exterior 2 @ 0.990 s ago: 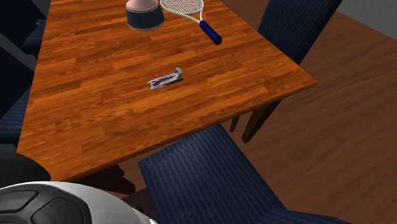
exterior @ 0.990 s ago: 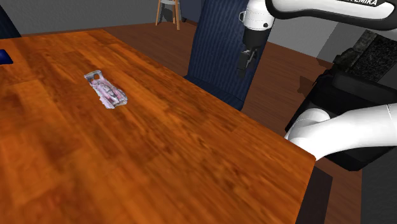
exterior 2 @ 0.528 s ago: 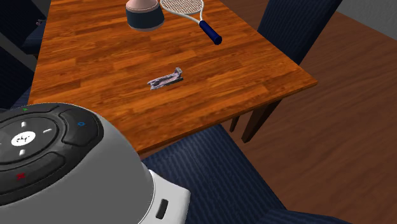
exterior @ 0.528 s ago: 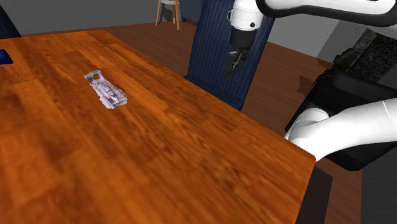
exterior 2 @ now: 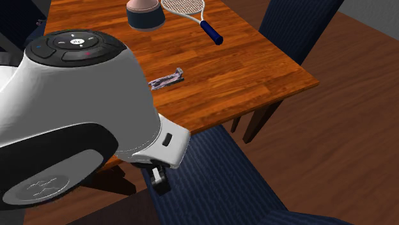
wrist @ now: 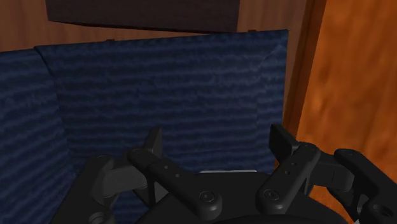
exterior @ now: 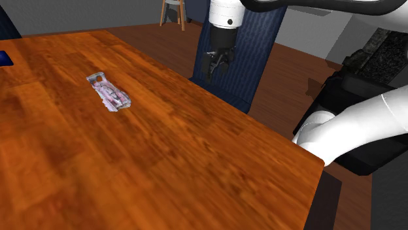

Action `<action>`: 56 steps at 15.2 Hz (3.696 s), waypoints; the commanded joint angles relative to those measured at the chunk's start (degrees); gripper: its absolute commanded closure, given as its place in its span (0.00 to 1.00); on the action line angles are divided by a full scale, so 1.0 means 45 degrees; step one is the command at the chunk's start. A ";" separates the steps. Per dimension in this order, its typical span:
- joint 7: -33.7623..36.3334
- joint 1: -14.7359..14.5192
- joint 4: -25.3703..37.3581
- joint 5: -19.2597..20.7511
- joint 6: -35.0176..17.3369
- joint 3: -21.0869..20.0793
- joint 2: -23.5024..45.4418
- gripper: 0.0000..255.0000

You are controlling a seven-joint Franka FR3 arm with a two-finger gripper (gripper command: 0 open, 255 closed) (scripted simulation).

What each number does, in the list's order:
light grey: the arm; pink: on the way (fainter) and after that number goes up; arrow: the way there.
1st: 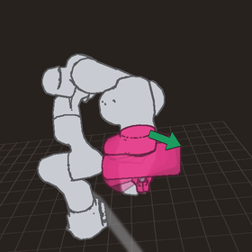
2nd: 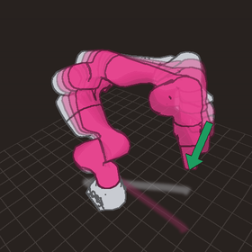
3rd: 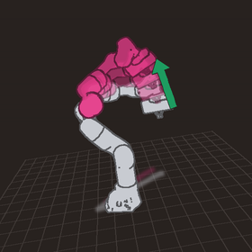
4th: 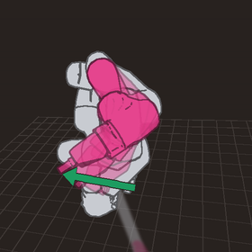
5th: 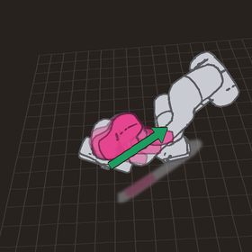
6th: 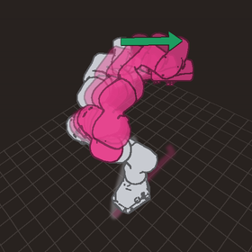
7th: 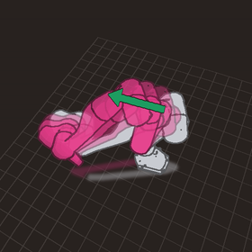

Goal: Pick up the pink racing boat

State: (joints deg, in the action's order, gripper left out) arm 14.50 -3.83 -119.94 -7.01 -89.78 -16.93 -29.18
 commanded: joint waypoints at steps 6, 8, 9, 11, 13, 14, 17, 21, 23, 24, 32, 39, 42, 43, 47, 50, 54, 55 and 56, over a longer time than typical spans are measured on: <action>0.2414 -0.0169 0.2280 -0.0333 -0.0493 -0.1597 0.2235 0.00; 0.3116 -0.0207 0.3086 -0.0229 -0.0600 -0.2044 0.3009 0.00; 0.3476 -0.0234 0.3517 -0.0142 -0.0642 -0.2268 0.3417 0.00; 0.4216 -0.0316 0.4436 0.0112 -0.0696 -0.2708 0.4283 0.00; 0.4983 -0.0450 0.5445 0.0477 -0.0699 -0.3136 0.5219 0.00; 0.5375 -0.0548 0.5988 0.0704 -0.0676 -0.3340 0.5716 0.00; 0.6567 -0.1016 0.7806 0.1564 -0.0478 -0.3873 0.7334 0.00; 0.8064 -0.2218 1.0881 0.3067 0.0215 -0.4285 0.9807 0.00; 0.8670 -0.3147 1.2875 0.3922 0.0832 -0.4300 1.1205 0.00; 0.8636 -0.3075 1.2506 0.3815 0.0580 -0.4249 1.1065 0.00; 0.8502 -0.2545 1.0434 0.3406 -0.0905 -0.4253 1.0417 0.00; 0.8499 -0.2542 1.0434 0.3403 -0.0902 -0.4253 1.0412 1.00; 0.8499 -0.2542 1.0433 0.3403 -0.0902 -0.4253 1.0412 1.00; 0.8502 -0.2547 1.0438 0.3408 -0.0904 -0.4253 1.0420 1.00; 0.8581 -0.2833 1.1628 0.3629 -0.0030 -0.4255 1.0772 1.00; 0.8645 -0.3121 1.2661 0.3850 0.0686 -0.4246 1.1119 1.00; 0.8727 -0.3661 1.4334 0.4247 0.1771 -0.4203 1.1742 1.00; 0.8744 -0.3838 1.4833 0.4374 0.2078 -0.4184 1.1939 1.00; 0.8757 -0.4039 1.5381 0.4516 0.2408 -0.4159 1.2161 1.00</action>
State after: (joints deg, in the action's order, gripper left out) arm 53.89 -21.22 -53.11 12.72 -80.48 -35.75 24.61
